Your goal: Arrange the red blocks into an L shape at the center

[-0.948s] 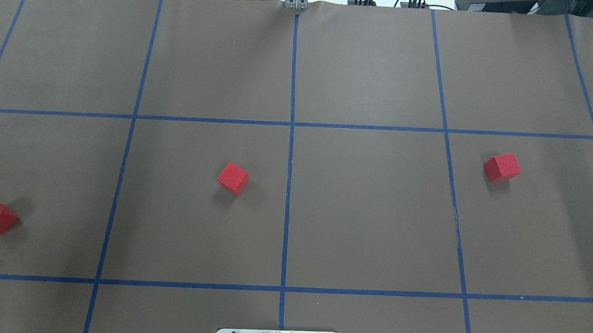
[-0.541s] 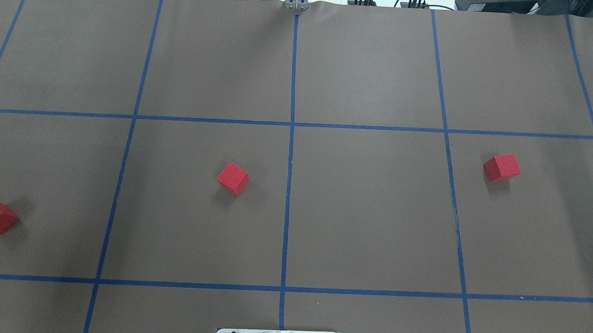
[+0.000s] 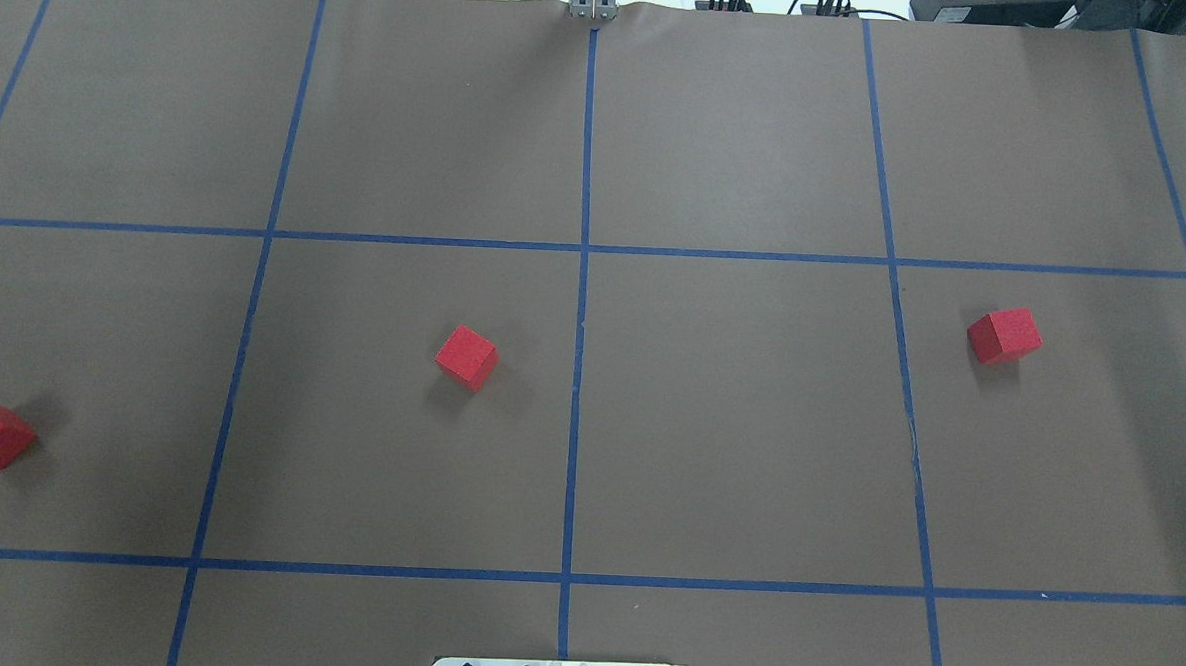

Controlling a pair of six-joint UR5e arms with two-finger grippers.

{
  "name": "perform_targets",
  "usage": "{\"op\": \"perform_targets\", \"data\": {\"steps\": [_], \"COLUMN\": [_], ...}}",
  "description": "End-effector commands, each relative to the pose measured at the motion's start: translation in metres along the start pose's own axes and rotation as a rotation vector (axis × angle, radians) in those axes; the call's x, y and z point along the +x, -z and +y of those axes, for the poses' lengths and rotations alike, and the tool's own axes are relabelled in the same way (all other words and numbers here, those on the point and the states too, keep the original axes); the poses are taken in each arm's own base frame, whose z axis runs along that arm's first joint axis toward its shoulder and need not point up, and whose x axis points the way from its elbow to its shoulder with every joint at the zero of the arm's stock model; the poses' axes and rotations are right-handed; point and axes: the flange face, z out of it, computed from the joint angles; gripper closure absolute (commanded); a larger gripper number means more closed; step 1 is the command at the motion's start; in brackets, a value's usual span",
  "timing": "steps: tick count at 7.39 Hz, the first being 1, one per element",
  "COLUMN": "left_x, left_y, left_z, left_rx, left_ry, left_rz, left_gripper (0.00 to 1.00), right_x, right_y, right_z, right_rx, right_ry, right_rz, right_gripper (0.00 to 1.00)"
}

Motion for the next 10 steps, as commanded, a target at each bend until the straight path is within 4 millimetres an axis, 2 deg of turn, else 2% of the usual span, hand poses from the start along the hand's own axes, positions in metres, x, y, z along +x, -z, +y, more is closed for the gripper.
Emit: {"op": "perform_targets", "data": {"steps": [1,2,3,5,6,8,9,10], "left_x": [0.114,0.168,0.212,0.334,0.395,0.514,0.552,0.571], "left_y": [-0.002,-0.003,-0.005,-0.012,-0.016,-0.065,-0.079,-0.095], "left_z": [-0.066,-0.089,-0.105,-0.116,-0.116,-0.077,-0.064,-0.057], "left_rx": [0.026,0.031,0.032,0.007,0.051,0.126,0.147,0.163], "left_ry": [-0.11,-0.081,0.001,0.036,-0.025,-0.106,-0.122,-0.134], "left_rz": [0.074,0.11,0.138,0.221,0.209,0.142,0.143,0.167], "left_gripper": [0.0,0.0,0.0,0.0,0.0,0.0,0.0,0.0], "right_x": [-0.005,-0.007,-0.008,-0.01,-0.012,-0.012,-0.011,-0.012], "right_y": [0.005,0.005,0.006,0.007,0.009,0.009,0.009,0.009], "right_z": [-0.002,-0.003,-0.004,-0.004,-0.004,-0.004,-0.004,-0.004], "right_rx": [0.01,0.011,0.013,0.016,0.02,0.02,0.019,0.02], "right_ry": [0.008,0.01,0.012,0.017,0.022,0.024,0.021,0.024], "right_rz": [0.0,0.0,0.0,0.0,0.0,0.002,0.002,0.002], "right_gripper": [0.01,0.01,0.01,0.01,0.01,0.01,0.01,0.01]}}
